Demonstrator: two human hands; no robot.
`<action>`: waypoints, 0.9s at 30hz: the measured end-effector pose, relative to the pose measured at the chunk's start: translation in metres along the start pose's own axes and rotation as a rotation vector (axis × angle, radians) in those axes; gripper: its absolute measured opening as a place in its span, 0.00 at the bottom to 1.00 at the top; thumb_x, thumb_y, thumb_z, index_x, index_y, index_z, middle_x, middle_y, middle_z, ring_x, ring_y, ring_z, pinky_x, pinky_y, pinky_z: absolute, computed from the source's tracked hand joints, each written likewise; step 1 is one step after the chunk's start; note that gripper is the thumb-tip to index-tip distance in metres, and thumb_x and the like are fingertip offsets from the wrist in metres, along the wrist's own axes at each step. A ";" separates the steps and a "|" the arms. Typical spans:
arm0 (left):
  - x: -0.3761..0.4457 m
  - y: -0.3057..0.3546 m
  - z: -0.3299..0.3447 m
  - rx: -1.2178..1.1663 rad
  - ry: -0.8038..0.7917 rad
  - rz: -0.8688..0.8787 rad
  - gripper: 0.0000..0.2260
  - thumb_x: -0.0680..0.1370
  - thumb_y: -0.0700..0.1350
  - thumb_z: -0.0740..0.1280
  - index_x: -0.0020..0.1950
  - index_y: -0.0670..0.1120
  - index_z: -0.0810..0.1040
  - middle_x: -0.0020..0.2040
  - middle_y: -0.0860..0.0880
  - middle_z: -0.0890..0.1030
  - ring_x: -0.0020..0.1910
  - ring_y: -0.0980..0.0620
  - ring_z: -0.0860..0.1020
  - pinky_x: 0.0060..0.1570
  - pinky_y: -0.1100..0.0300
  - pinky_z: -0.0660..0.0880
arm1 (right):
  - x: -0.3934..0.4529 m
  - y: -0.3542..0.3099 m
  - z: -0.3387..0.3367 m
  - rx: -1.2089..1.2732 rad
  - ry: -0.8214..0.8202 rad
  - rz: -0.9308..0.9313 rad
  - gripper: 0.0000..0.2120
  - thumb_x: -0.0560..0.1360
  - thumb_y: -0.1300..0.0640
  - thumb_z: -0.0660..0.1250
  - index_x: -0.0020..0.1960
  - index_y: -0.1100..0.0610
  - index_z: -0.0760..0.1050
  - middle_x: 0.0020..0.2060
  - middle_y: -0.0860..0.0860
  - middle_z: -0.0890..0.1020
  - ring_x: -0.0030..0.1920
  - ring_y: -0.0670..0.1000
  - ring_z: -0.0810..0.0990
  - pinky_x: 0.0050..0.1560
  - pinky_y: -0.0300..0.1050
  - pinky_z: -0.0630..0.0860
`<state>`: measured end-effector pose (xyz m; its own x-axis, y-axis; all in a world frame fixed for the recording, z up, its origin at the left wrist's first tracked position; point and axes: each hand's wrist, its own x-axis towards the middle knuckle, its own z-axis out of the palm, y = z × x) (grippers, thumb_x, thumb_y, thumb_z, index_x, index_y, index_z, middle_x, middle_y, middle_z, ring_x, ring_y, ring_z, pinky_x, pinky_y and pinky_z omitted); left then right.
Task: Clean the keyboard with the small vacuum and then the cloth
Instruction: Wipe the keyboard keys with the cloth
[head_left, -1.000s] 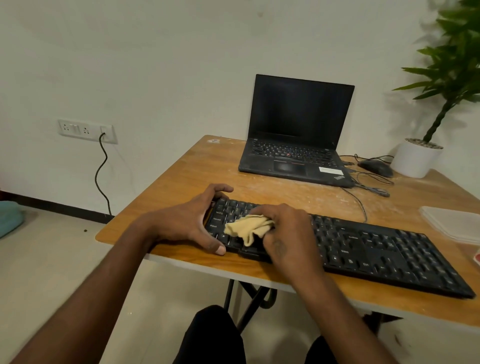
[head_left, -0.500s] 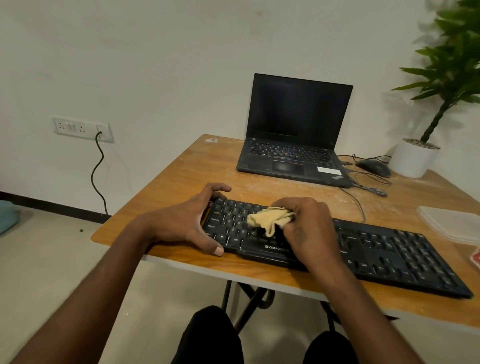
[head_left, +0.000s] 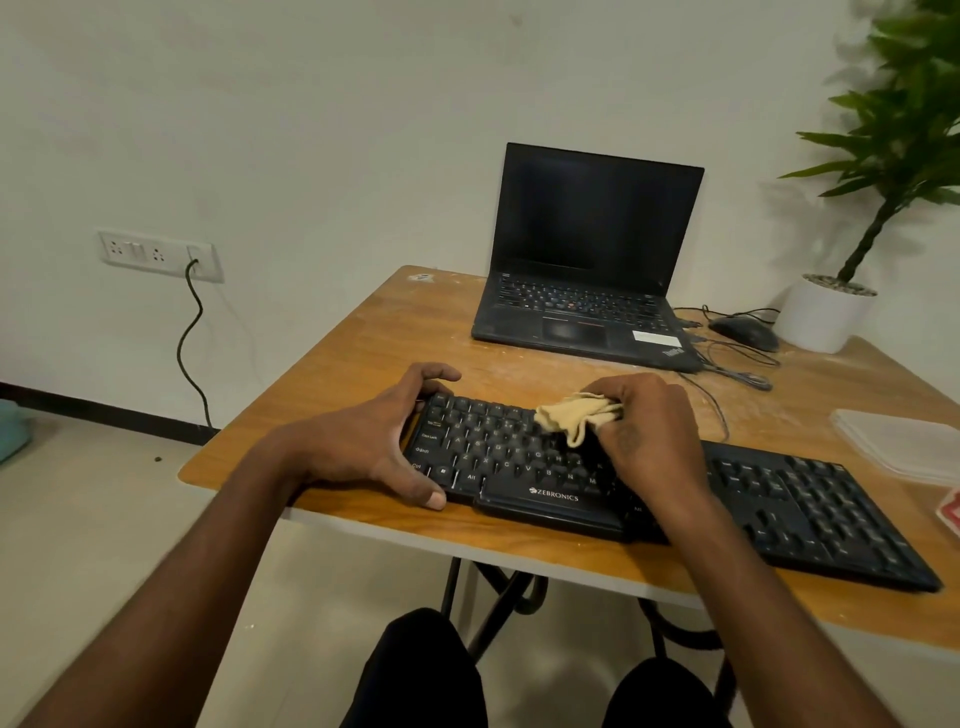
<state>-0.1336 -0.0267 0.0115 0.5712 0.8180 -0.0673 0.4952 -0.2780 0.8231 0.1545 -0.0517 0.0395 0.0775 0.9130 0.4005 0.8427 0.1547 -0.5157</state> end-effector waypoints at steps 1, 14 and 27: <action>0.000 0.001 0.000 0.002 -0.002 0.002 0.52 0.66 0.44 0.84 0.76 0.69 0.53 0.71 0.61 0.65 0.68 0.62 0.72 0.58 0.72 0.76 | 0.000 -0.004 0.004 0.007 0.005 -0.009 0.19 0.72 0.71 0.69 0.54 0.51 0.85 0.42 0.49 0.87 0.38 0.44 0.80 0.38 0.46 0.81; -0.002 0.004 0.000 0.022 -0.003 -0.014 0.54 0.67 0.47 0.85 0.76 0.71 0.49 0.74 0.59 0.66 0.70 0.57 0.72 0.64 0.63 0.77 | 0.015 -0.065 0.056 0.121 -0.157 -0.213 0.15 0.73 0.66 0.72 0.55 0.50 0.85 0.49 0.49 0.87 0.49 0.48 0.82 0.50 0.49 0.81; -0.001 0.001 0.000 0.045 0.019 -0.013 0.55 0.65 0.51 0.86 0.76 0.70 0.49 0.72 0.58 0.70 0.70 0.53 0.73 0.67 0.59 0.75 | 0.009 -0.086 0.064 0.194 -0.193 -0.223 0.19 0.70 0.69 0.69 0.51 0.49 0.86 0.43 0.49 0.87 0.42 0.48 0.82 0.44 0.51 0.82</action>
<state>-0.1337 -0.0282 0.0122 0.5523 0.8310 -0.0671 0.5318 -0.2892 0.7959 0.0485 -0.0324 0.0392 -0.2148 0.9002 0.3788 0.7091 0.4105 -0.5733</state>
